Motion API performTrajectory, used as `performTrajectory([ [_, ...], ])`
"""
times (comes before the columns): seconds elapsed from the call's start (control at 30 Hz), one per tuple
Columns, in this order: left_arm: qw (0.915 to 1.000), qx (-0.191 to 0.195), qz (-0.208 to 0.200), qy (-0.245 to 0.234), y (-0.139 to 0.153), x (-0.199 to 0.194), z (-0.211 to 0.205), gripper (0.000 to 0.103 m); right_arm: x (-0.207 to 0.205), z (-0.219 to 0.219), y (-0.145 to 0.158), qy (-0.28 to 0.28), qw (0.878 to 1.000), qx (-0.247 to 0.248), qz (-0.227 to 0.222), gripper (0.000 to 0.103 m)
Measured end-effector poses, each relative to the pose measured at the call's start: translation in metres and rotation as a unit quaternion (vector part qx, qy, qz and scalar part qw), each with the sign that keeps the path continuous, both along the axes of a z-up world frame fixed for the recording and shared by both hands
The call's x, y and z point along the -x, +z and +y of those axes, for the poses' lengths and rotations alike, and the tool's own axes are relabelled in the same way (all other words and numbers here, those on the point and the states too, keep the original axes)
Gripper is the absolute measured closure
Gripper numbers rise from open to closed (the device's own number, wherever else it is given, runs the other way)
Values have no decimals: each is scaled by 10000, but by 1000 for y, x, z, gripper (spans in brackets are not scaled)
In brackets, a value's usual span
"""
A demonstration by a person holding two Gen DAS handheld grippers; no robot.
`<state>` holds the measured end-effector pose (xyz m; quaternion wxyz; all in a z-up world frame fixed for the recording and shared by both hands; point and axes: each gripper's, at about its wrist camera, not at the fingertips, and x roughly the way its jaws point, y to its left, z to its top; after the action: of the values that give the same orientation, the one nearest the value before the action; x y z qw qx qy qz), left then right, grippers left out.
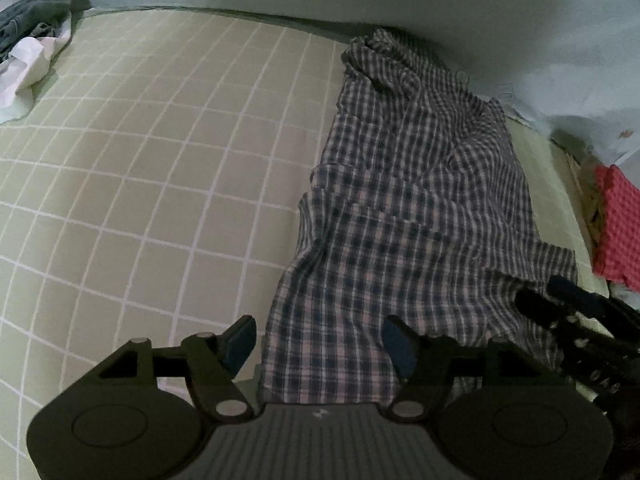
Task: Fold clothes
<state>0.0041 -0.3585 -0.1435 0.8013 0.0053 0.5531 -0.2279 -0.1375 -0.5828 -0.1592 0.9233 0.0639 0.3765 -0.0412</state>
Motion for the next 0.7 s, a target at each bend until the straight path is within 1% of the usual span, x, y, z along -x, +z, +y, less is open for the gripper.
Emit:
performTrajectory([
  [0.03,10000,2,9,4,0,0,0,32,-2,2,-2,94,9999,84,43,49],
  [0.07,10000,4,17,8,0,0,1,32,-3,2,-3,176,9997,171,83,60],
  [0.1,10000,5,18,11,-1,0,1,32,-5,1,-5,229,9995,204,115,78],
  [0.17,10000,7,20,21,0,0,1,32,-8,-2,-6,267,9994,174,134,97],
  [0.27,10000,14,12,36,1,0,0,32,-5,-10,1,80,9998,46,-161,101],
  [0.37,10000,39,-34,76,4,1,2,32,-6,-14,10,-78,9989,51,-460,101],
  [0.4,9999,59,-38,108,4,0,3,32,-8,-15,9,-129,9988,35,-461,101],
  [0.47,9998,116,-5,181,5,0,6,32,-17,-18,0,-244,9994,-55,-221,100],
  [0.53,9995,151,60,263,4,0,9,31,-22,-22,-8,-436,9989,-176,54,96],
  [0.57,9994,159,92,297,5,0,11,29,-20,-24,-8,-569,9979,-284,77,88],
  [0.6,9993,172,113,312,5,1,13,26,-14,-27,-7,-721,9966,-404,27,69],
  [0.63,9992,205,133,324,5,3,16,20,-7,-30,-4,-898,9949,-460,-13,54],
  [0.67,9990,249,169,339,5,4,19,17,0,-32,-2,-1082,9930,-476,-31,34],
  [0.7,9987,293,205,354,5,5,22,17,7,-36,-2,-1266,9905,-536,5,24],
])
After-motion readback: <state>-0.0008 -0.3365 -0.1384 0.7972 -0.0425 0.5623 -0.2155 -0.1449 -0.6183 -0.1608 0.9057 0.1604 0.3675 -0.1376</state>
